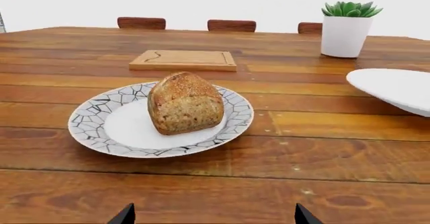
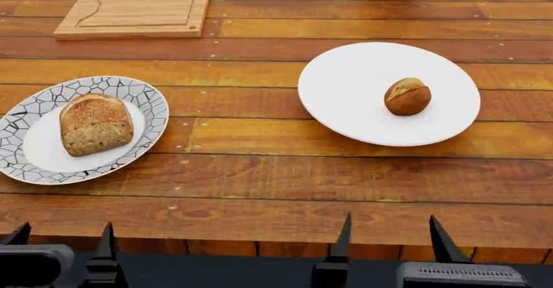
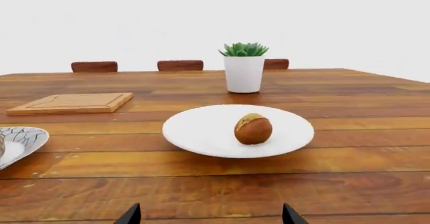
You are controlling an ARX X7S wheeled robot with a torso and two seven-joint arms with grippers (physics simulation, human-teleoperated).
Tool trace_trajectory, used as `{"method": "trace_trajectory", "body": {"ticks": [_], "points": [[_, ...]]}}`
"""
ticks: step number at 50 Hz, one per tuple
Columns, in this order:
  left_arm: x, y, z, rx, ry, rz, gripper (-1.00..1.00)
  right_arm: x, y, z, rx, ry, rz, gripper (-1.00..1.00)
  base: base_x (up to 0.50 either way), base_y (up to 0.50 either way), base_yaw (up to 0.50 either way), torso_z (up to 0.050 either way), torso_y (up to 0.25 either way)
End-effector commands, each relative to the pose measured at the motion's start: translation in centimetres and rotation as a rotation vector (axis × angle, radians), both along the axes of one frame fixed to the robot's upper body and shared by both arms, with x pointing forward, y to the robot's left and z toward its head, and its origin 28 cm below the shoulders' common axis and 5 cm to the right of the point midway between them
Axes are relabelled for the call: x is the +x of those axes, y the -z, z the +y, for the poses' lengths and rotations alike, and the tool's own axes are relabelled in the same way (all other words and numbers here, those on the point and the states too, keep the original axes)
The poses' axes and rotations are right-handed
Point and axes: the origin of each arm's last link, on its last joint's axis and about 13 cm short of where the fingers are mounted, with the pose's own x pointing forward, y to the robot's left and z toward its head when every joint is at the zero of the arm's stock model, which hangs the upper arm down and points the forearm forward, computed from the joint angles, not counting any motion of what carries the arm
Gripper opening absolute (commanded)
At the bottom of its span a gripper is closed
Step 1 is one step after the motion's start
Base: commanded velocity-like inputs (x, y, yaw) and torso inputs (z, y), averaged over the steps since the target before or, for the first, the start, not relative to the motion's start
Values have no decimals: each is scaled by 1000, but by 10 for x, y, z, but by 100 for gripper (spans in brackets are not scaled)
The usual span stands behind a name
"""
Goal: Place all breads on the cutting board.
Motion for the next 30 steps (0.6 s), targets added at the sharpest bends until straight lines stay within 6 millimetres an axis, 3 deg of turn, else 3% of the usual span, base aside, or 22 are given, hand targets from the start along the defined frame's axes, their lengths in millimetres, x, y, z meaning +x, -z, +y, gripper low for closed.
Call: {"method": "trace_trajectory", "body": {"ticks": [1, 5, 19, 20, 21, 24, 30], "points": [[-9, -68, 2, 67, 41, -14, 100, -12, -61, -4, -50, 5, -62, 100, 0, 0, 0, 0, 0], [-19, -93, 3, 50, 56, -41, 100, -15, -85, -4, -77, -10, -94, 100, 0, 0, 0, 0, 0], [-53, -135, -2, 117, 96, -127, 100, -32, -126, -7, -150, -7, -164, 100, 0, 0, 0, 0, 0], [-60, -151, 3, 143, 79, -208, 100, -35, -152, -14, -200, 41, -304, 100, 0, 0, 0, 0, 0], [-70, -163, 4, 92, 66, -227, 100, -43, -156, -16, -234, 59, -308, 100, 0, 0, 0, 0, 0], [-85, -169, 2, 110, 105, -200, 100, -59, -159, -9, -223, 0, -230, 100, 0, 0, 0, 0, 0], [-89, -174, 0, 121, 102, -218, 100, -62, -165, -8, -227, -5, -241, 100, 0, 0, 0, 0, 0]]}}
